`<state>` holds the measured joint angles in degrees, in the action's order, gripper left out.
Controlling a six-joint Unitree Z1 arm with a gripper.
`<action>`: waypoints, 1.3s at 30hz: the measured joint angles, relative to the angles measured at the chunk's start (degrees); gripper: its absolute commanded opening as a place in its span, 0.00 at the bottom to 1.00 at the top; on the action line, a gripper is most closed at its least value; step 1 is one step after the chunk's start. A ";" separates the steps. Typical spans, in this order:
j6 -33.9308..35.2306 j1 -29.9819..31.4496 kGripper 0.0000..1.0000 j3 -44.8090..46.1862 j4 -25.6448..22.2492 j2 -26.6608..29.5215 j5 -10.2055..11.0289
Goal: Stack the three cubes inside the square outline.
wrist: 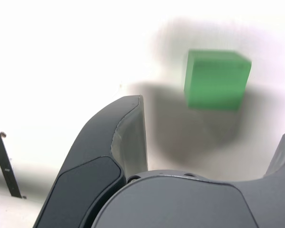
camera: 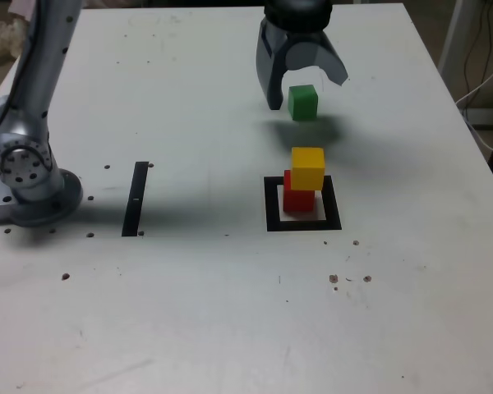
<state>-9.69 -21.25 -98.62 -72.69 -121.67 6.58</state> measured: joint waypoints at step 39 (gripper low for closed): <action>-1.73 -0.78 0.29 -13.60 -7.86 -10.46 1.53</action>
<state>-11.42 -22.02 -112.22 -80.55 -132.13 8.11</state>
